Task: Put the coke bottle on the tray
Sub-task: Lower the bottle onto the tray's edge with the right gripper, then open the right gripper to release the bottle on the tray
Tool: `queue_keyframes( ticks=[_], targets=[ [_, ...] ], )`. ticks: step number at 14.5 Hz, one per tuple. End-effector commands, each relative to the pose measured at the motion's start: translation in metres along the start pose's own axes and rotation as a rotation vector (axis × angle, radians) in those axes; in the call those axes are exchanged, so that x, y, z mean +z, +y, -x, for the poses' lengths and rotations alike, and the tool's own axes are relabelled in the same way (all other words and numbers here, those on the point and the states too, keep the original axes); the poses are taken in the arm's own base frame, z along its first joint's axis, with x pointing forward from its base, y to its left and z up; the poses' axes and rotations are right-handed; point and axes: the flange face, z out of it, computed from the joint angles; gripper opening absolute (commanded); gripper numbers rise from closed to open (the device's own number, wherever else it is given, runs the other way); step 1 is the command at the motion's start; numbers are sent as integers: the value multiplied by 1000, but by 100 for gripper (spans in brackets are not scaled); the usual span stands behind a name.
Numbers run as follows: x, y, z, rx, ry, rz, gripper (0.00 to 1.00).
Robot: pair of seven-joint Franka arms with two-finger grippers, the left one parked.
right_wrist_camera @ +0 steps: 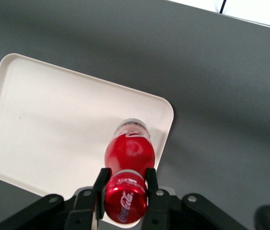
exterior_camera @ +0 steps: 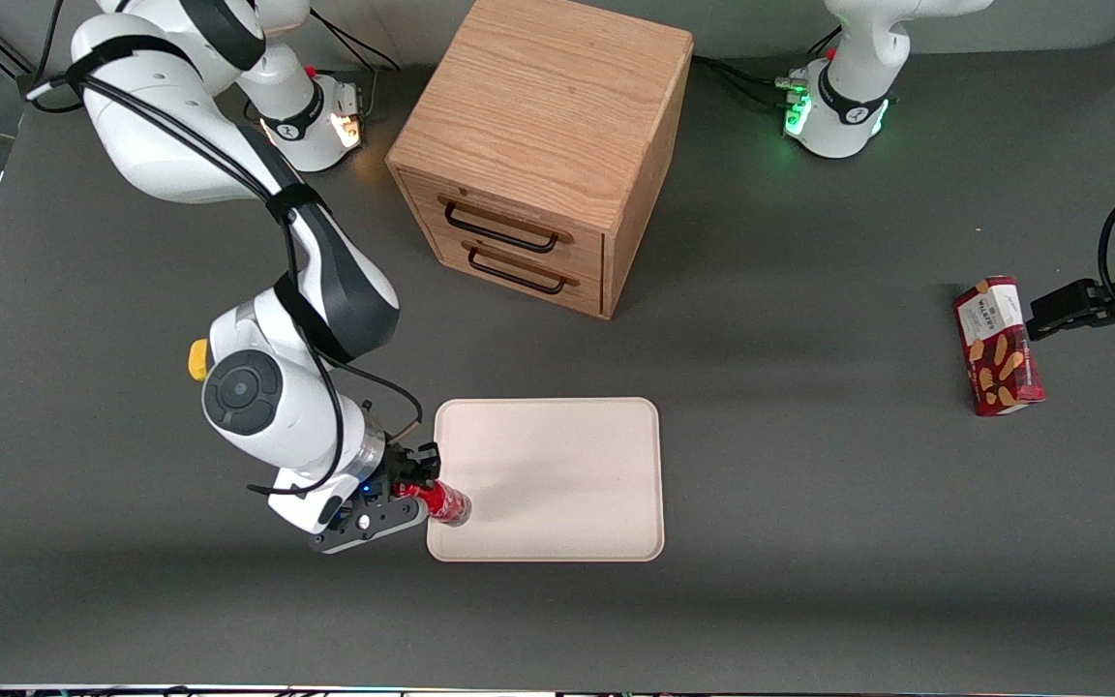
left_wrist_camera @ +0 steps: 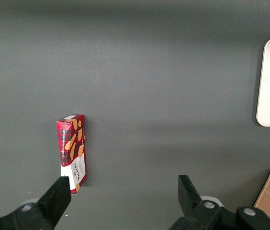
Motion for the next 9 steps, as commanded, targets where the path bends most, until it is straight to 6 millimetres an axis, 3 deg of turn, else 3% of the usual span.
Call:
queue_keyframes(
  ticks=[1, 6, 9],
  targets=[
    [6, -2, -7, 14, 38, 5, 0],
    [21, -1, -5, 4, 28, 21, 2],
    [35, -3, -2, -2, 34, 16, 8]
  ],
)
